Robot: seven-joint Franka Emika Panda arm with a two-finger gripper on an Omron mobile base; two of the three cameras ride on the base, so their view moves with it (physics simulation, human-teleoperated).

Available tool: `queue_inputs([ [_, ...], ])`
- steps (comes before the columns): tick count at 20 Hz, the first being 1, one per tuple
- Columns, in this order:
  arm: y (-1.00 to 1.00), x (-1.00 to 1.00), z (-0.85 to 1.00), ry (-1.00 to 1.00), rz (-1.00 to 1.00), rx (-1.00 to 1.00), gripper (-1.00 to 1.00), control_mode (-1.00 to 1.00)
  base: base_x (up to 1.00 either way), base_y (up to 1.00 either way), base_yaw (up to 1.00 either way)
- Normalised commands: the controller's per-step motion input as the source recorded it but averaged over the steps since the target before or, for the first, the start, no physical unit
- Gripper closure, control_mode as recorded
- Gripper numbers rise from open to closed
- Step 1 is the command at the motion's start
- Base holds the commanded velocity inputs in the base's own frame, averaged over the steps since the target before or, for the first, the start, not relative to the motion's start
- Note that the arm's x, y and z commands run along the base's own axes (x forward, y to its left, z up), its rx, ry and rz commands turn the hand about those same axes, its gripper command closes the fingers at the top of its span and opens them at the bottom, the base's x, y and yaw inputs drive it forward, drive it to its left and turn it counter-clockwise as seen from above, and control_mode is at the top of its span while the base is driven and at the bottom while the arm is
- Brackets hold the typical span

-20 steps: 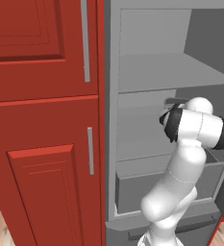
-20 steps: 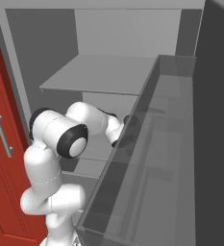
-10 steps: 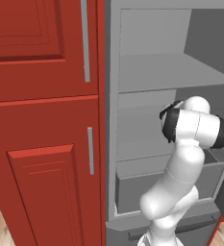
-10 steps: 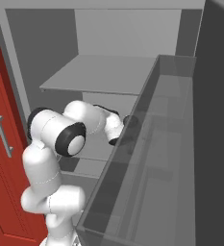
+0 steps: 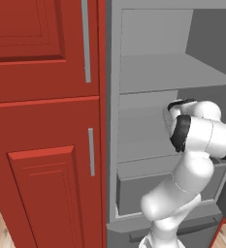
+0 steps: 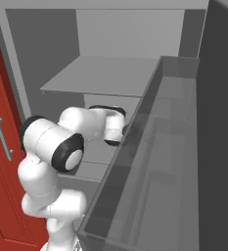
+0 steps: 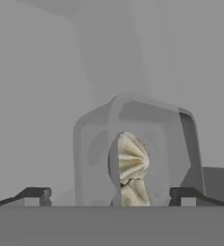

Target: Place two dumplings into each of the tupperware containers and then place the containers in the fridge.

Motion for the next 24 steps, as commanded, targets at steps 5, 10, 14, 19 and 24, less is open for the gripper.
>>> queue_inputs([
  [5,0.12,-0.74,0.36,0.0,-0.02,-0.04,-1.0,-1.0,0.0,0.0,0.0],
  [10,0.13,-0.09,0.97,-0.01,-0.06,0.0,-1.0,-1.0,0.0,0.0,0.0],
  [14,0.02,-0.16,1.0,0.01,-0.05,0.0,-1.0,-1.0,0.0,0.0,0.0],
  [19,0.0,-0.14,1.0,0.21,-0.06,-0.01,-1.0,-1.0,0.0,0.0,0.0],
  [24,-0.02,0.0,1.0,0.43,-0.05,0.0,-1.0,-1.0,0.0,0.0,0.0],
])
